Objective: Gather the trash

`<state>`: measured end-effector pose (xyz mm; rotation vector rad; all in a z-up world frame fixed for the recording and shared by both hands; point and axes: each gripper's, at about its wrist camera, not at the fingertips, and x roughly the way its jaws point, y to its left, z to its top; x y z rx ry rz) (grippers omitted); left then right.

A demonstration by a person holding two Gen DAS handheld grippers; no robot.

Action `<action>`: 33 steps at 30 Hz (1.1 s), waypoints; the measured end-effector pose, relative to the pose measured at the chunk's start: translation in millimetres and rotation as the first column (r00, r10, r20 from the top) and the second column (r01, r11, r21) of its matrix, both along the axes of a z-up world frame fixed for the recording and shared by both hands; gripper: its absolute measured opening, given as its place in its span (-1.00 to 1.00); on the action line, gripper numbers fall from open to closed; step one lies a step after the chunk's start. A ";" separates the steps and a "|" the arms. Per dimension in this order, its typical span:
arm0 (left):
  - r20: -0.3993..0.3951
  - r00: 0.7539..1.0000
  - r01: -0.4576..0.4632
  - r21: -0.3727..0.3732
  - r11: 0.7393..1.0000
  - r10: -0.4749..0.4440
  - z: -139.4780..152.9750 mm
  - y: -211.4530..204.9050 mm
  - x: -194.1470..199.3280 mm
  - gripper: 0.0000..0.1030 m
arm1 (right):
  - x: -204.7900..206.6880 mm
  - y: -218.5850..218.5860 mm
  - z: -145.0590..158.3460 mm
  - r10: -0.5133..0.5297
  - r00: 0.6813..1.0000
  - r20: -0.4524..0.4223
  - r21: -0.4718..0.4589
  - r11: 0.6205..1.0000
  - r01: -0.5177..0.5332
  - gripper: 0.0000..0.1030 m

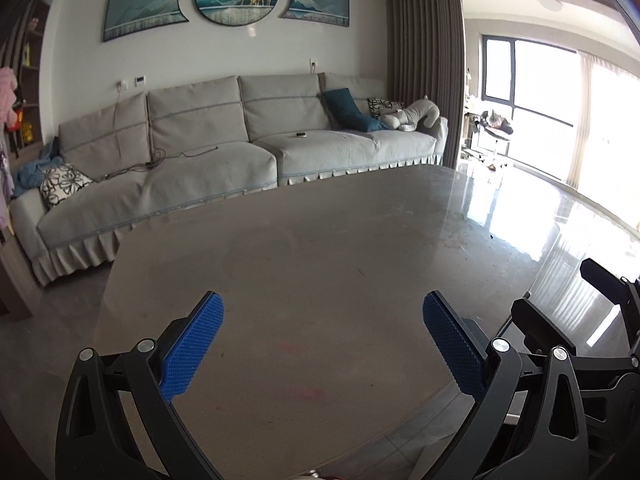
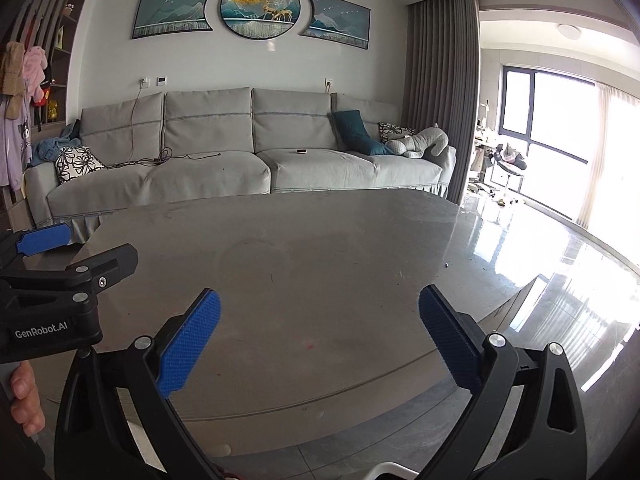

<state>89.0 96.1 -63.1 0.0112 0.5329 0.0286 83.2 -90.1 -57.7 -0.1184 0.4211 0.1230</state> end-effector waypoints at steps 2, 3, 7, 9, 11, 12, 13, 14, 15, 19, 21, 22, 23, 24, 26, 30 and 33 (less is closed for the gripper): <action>-0.005 1.000 -0.015 0.007 1.000 0.015 0.0 7.6 3.0 0.91 | 3.6 8.6 -1.2 0.013 1.000 -0.005 -0.001 1.000 -0.013 0.92; -0.009 1.000 -0.021 0.009 1.000 0.021 -1.3 11.1 3.4 0.91 | 5.7 11.8 -1.7 0.018 1.000 -0.006 0.002 1.000 -0.018 0.92; -0.023 0.999 -0.039 0.017 0.999 0.040 -6.6 24.7 8.7 0.91 | 10.4 21.0 -4.5 0.033 0.999 -0.013 0.014 0.999 -0.033 0.92; -0.031 0.998 -0.048 0.019 0.999 0.048 -8.9 29.6 11.0 0.91 | 15.0 24.3 -3.8 0.039 0.999 -0.015 0.015 0.999 -0.038 0.92; -0.034 0.998 -0.053 0.018 0.998 0.053 -11.3 31.0 11.7 0.91 | 16.9 28.0 -5.1 0.045 0.999 -0.018 0.012 0.999 -0.045 0.92; -0.036 0.998 -0.053 0.018 0.998 0.053 -12.4 31.7 12.1 0.91 | 19.2 29.1 -4.9 0.047 0.999 -0.020 0.009 0.999 -0.047 0.92; -0.036 0.998 -0.053 0.019 0.998 0.054 -12.9 32.8 12.2 0.91 | 20.5 30.4 -4.9 0.048 0.999 -0.021 0.006 0.999 -0.048 0.92; -0.036 0.998 -0.053 0.020 0.998 0.054 -13.7 32.9 12.3 0.91 | 21.8 31.5 -4.8 0.047 0.999 -0.021 0.004 0.999 -0.047 0.92; -0.037 0.998 -0.051 0.021 0.998 0.052 -14.0 33.0 12.4 0.91 | 21.4 32.0 -5.4 0.047 0.999 -0.021 0.003 0.999 -0.047 0.92; -0.033 0.999 -0.042 0.030 0.999 0.043 -13.9 34.0 11.5 0.91 | 23.5 34.1 -3.6 0.047 0.999 -0.018 0.000 0.999 -0.047 0.92; -0.032 0.999 -0.037 0.031 0.999 0.038 -12.9 31.7 9.8 0.91 | 23.4 34.4 -3.0 0.043 0.999 -0.014 -0.002 0.999 -0.043 0.92; -0.030 0.999 -0.036 0.033 0.999 0.037 -12.4 30.6 8.7 0.91 | 24.3 36.3 -2.3 0.042 0.999 -0.013 -0.001 0.999 -0.042 0.92; -0.027 0.999 -0.034 0.033 0.999 0.035 -11.9 30.2 8.2 0.91 | 24.6 36.4 -1.7 0.041 0.999 -0.013 0.002 0.999 -0.041 0.92; -0.025 0.999 -0.033 0.034 0.999 0.034 -11.2 30.1 7.7 0.91 | 22.5 34.9 -2.8 0.041 0.999 -0.010 0.005 0.999 -0.041 0.92; -0.020 0.999 -0.032 0.035 0.999 0.032 -9.9 29.9 7.2 0.91 | 21.5 34.6 -2.2 0.039 0.999 -0.007 0.006 0.999 -0.039 0.92; -0.011 1.000 -0.022 0.040 0.999 0.023 -8.4 27.7 7.5 0.91 | 17.9 36.3 -3.7 0.033 0.999 0.003 0.008 0.999 -0.033 0.92; -0.001 1.000 -0.022 0.053 0.998 0.022 -7.3 24.8 6.9 0.91 | 17.3 37.0 -3.0 0.029 1.000 0.007 0.016 0.999 -0.029 0.92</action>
